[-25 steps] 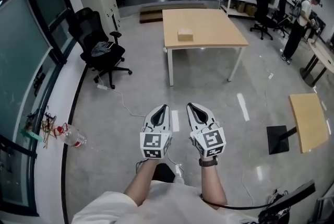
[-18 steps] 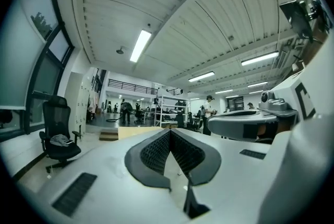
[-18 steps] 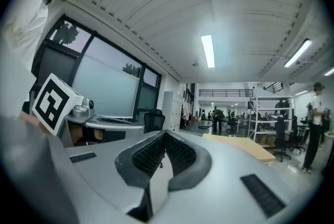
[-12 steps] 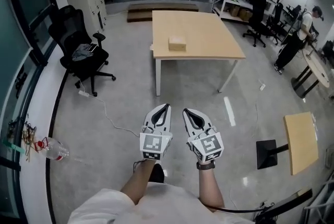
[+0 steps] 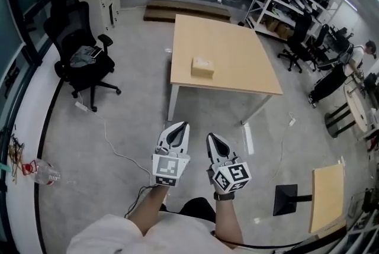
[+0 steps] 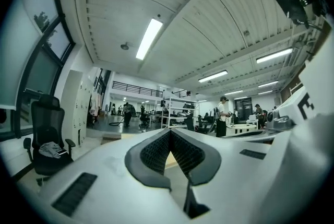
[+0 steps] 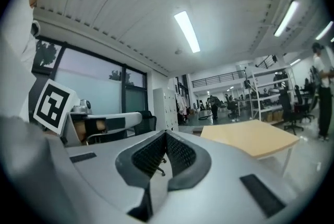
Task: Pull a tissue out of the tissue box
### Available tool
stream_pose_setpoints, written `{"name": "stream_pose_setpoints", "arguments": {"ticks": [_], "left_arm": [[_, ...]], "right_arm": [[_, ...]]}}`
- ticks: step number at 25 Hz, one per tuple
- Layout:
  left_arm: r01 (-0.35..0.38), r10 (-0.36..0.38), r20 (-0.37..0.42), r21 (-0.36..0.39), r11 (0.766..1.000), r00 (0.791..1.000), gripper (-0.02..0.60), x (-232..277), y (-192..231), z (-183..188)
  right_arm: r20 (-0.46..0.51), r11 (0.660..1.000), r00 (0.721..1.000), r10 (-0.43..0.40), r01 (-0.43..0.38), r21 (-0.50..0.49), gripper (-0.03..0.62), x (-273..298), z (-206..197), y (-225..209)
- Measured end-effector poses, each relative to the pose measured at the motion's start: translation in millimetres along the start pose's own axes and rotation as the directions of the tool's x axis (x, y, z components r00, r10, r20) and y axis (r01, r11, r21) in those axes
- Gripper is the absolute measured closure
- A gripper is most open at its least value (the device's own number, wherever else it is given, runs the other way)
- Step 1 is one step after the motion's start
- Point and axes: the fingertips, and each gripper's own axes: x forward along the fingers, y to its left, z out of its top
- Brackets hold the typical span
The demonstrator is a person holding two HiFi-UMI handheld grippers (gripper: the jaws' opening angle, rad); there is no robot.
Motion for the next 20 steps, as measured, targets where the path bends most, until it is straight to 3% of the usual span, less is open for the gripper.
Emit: {"name": "stream_pose_setpoints", "arguments": {"ticks": [5,10,13,16,20], "left_arm": [[-0.038,0.039,-0.021,0.038,0.999,0.999,0.581,72,4,-8],[-0.107,0.107,-0.003,-0.012,0.994,0.994,0.581,164,15,-5],[-0.147,0.146,0.027,0.048,0.988,0.989,0.581,215,5,14],[-0.154,0.153,0.014,0.084,0.984,0.988,0.581,249,-11,11],[-0.217,0.220,-0.061,0.043,0.975,0.974,0.581,276,10,-30]], "right_arm": [[-0.004,0.998,0.998,-0.061,0.061,0.029,0.592,38,14,-111],[0.053,0.996,0.996,0.066,-0.062,-0.062,0.592,92,53,-161],[0.071,0.982,0.987,0.146,-0.136,-0.127,0.592,111,81,-198],[0.062,0.985,0.986,0.158,-0.153,-0.076,0.592,126,80,-256],[0.041,0.984,0.983,0.177,-0.176,-0.034,0.592,155,54,-287]]}}
